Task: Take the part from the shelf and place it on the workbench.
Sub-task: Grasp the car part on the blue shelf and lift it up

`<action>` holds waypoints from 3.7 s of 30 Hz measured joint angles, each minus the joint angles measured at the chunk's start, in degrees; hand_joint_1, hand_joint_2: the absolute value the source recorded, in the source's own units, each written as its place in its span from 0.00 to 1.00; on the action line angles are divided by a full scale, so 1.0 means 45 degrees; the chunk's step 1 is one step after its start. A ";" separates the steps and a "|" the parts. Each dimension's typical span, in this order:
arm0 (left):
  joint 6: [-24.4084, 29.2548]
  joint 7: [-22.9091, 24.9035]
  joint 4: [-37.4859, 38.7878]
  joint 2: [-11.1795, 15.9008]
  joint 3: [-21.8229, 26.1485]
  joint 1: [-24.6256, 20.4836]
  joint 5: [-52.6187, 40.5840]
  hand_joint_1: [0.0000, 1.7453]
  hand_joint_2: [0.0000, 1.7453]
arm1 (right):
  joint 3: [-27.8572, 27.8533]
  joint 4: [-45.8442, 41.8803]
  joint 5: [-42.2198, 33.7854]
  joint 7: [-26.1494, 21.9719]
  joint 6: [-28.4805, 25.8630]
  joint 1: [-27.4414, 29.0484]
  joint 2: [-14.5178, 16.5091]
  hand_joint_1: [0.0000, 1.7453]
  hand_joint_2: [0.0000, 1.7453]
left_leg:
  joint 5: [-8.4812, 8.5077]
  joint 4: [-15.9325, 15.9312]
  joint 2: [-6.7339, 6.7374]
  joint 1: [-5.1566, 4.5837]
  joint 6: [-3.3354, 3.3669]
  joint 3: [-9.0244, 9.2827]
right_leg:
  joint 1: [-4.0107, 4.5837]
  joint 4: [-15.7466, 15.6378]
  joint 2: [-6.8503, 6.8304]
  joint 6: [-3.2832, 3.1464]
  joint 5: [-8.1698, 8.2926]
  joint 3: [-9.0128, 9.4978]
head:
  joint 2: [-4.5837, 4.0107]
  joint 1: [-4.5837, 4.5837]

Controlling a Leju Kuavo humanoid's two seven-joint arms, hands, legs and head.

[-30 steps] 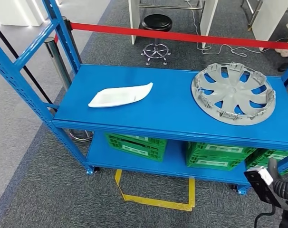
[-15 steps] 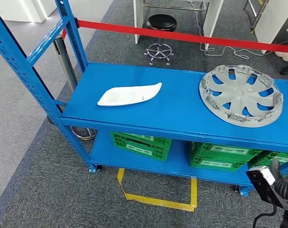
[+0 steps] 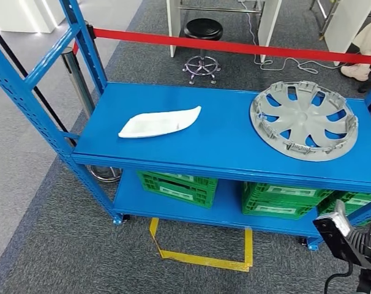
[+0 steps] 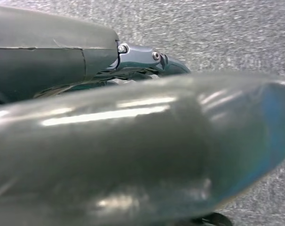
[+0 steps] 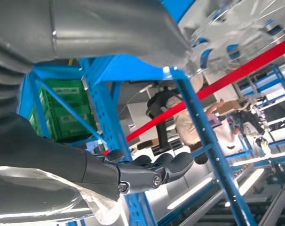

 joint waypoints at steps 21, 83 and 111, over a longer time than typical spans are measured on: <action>0.0035 -0.0109 0.0504 0.0205 0.0273 -0.0125 -0.0300 0.00 0.00 | 0.0358 0.0095 -0.0249 -0.0008 0.0089 0.0063 -0.0107 0.00 0.00 | -0.0772 -0.0229 0.0006 -0.0202 0.0172 0.0599 | 0.0031 -0.0063 0.0030 -0.0107 0.0006 -0.0059 | 0.0002 0.0021; 0.0948 0.0012 0.1272 0.0587 0.0596 -0.0508 -0.1048 0.00 0.00 | -0.0848 0.3113 -0.1842 -0.0170 0.2995 -0.1539 -0.1907 0.00 0.25 | -0.0237 -0.0415 -0.0035 -0.0203 0.0321 0.0373 | 0.0065 0.0059 0.0067 0.0062 0.0320 -0.0329 | 0.0001 0.0112; 0.1287 0.0213 0.2006 0.0871 0.0533 -0.0708 -0.1371 0.00 0.00 | 0.1711 0.5192 -0.2633 -0.0851 0.3785 -0.3440 -0.3553 0.00 1.00 | 0.0220 -0.0532 -0.0028 -0.0247 0.0492 0.0076 | 0.0066 0.0004 0.0046 0.0292 0.0250 -0.0229 | 0.0001 0.0135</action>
